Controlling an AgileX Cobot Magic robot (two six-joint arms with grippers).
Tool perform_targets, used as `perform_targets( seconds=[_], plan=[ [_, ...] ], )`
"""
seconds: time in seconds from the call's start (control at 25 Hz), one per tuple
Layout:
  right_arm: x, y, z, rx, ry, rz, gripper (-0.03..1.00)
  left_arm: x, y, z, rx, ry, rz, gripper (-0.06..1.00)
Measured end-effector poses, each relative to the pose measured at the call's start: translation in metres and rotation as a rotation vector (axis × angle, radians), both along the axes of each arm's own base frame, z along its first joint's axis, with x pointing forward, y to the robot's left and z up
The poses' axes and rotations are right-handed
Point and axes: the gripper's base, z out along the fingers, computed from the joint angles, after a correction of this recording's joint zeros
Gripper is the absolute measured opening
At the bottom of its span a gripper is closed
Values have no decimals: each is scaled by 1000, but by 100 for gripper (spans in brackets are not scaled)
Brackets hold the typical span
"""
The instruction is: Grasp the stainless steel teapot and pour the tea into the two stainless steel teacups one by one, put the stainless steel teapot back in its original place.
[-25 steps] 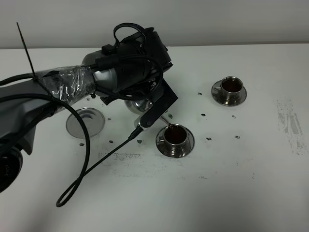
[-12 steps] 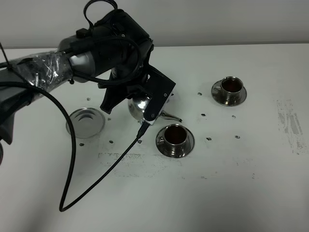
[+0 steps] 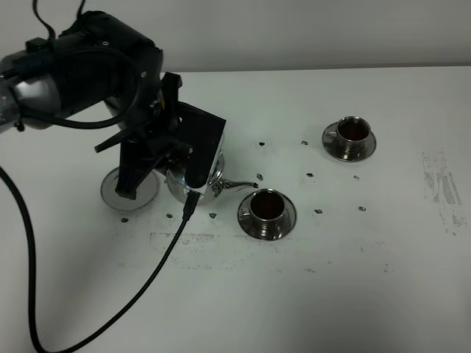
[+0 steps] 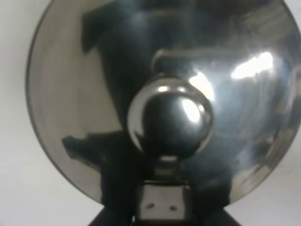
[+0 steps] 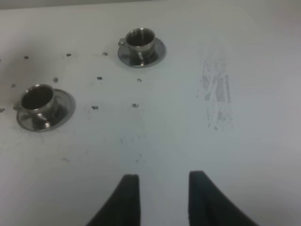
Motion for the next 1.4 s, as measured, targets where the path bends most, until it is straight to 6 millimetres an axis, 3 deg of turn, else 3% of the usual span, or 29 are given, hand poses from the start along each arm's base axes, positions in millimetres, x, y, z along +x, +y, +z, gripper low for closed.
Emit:
perform_targets(
  seconds=[0.44, 1.08, 1.24, 1.4],
  plan=[
    [0, 0, 0, 1, 0, 0, 24, -16, 30, -43, -177, 82, 206, 19],
    [0, 0, 0, 1, 0, 0, 24, -11, 31, -69, -189, 100, 237, 19],
    [0, 0, 0, 1, 0, 0, 24, -11, 31, -64, -199, 85, 237, 19],
    [0, 0, 0, 1, 0, 0, 24, -13, 36, -41, -242, 35, 275, 19]
  ],
)
